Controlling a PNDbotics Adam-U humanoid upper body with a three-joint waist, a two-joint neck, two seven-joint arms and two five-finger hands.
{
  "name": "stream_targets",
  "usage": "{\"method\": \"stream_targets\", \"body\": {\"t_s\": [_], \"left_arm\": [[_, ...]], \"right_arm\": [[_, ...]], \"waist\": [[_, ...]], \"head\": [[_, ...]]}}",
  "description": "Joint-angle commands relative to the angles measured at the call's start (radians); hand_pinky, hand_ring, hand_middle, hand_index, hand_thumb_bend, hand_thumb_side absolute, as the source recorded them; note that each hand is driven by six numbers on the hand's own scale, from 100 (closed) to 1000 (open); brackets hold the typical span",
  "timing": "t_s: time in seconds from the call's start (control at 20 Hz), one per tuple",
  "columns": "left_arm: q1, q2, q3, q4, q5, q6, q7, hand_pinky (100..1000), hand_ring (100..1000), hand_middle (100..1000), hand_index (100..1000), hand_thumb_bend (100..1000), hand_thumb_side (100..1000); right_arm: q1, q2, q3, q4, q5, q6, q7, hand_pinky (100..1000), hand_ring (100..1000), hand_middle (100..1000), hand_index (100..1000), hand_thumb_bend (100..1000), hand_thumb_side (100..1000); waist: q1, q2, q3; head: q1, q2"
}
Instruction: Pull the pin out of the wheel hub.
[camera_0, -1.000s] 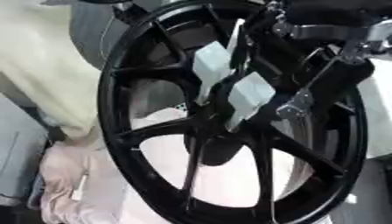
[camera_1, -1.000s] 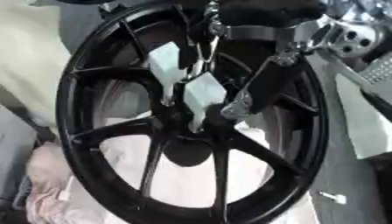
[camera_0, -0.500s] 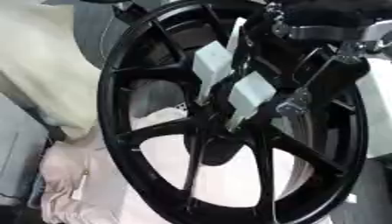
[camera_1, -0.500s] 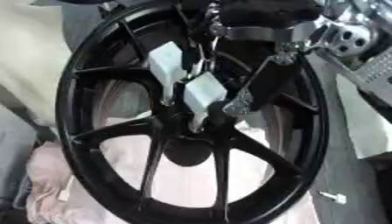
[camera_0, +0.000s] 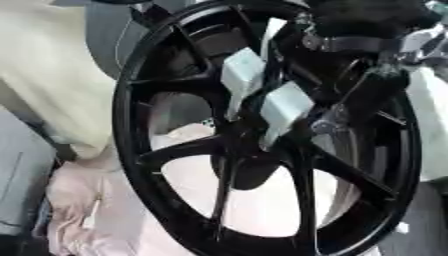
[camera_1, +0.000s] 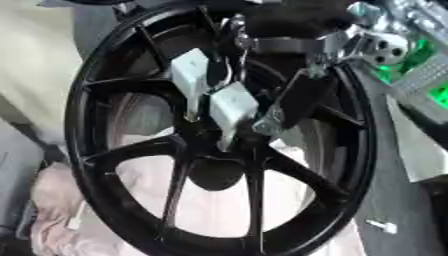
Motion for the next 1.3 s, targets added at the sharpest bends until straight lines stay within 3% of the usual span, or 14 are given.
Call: {"method": "stream_targets", "body": {"t_s": [0.05,0.5,0.7,0.95,1.3], "left_arm": [[-0.008,0.019,-0.001,-0.017,-0.001,-0.001,-0.003,733,548,536,726,683,572],[-0.009,0.019,-0.001,-0.018,0.0,-0.001,-0.003,733,549,537,726,682,572],[-0.007,0.02,0.0,-0.017,0.0,-0.001,-0.003,733,549,537,726,683,572],[-0.005,0.021,0.001,-0.017,0.0,-0.001,-0.002,734,550,537,726,685,572],[-0.002,0.023,0.002,-0.015,0.0,-0.001,-0.001,734,550,537,726,686,572]], "right_arm": [[-0.01,-0.011,-0.006,0.018,-0.002,-0.012,0.012,720,613,591,698,466,216],[-0.003,-0.002,-0.004,0.05,-0.016,-0.024,0.016,697,575,549,661,444,164],[0.003,-0.017,-0.031,0.005,-0.043,-0.007,-0.018,698,573,547,662,446,178],[0.007,-0.04,-0.055,-0.051,-0.056,0.0,-0.024,714,604,595,722,489,366],[0.009,-0.067,-0.078,-0.09,-0.075,-0.02,-0.004,717,612,605,739,503,414]], "waist": [[0.007,-0.019,0.002],[0.007,-0.019,0.002],[0.007,-0.02,0.0],[0.006,-0.025,-0.003],[0.005,-0.032,-0.009]], "head": [[-0.003,-0.004],[-0.003,-0.004],[-0.002,-0.002],[-0.012,-0.01],[-0.012,-0.014]]}}
